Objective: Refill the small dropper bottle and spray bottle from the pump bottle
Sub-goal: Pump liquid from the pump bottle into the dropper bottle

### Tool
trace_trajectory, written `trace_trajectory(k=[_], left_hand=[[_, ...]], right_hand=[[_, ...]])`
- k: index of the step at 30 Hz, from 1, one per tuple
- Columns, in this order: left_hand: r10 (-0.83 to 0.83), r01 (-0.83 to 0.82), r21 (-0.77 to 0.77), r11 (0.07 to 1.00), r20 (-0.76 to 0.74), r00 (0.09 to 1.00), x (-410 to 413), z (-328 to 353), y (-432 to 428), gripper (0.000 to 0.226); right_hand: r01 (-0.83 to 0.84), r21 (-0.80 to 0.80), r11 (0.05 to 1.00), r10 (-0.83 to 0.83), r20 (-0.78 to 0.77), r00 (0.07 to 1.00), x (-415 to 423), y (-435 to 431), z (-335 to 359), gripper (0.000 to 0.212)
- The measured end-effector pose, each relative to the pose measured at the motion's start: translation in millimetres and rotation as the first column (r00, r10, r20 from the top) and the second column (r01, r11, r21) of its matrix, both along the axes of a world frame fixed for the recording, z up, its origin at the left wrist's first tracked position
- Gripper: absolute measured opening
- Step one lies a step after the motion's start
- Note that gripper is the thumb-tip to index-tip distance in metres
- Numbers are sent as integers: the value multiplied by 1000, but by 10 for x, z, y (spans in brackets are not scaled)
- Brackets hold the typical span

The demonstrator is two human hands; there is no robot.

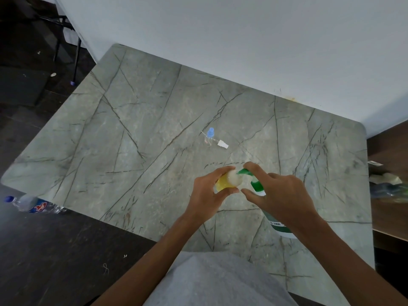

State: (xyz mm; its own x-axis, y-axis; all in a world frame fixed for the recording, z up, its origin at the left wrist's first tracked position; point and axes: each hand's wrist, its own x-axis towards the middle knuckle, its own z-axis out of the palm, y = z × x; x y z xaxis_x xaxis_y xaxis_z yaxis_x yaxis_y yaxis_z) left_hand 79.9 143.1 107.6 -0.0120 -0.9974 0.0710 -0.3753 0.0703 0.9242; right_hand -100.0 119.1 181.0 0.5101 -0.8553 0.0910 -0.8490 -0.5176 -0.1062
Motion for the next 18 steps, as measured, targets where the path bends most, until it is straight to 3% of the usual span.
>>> trace_trajectory(k=[14, 18], left_hand=[[-23, 23, -17, 1000, 13, 1000, -9, -1, 8, 54], [-30, 30, -13, 999, 25, 999, -16, 2, 2, 55]], right_hand=[[20, 23, 1000, -23, 141, 990, -15, 17, -72, 51], [17, 10, 1000, -18, 105, 994, -2, 14, -45, 51]])
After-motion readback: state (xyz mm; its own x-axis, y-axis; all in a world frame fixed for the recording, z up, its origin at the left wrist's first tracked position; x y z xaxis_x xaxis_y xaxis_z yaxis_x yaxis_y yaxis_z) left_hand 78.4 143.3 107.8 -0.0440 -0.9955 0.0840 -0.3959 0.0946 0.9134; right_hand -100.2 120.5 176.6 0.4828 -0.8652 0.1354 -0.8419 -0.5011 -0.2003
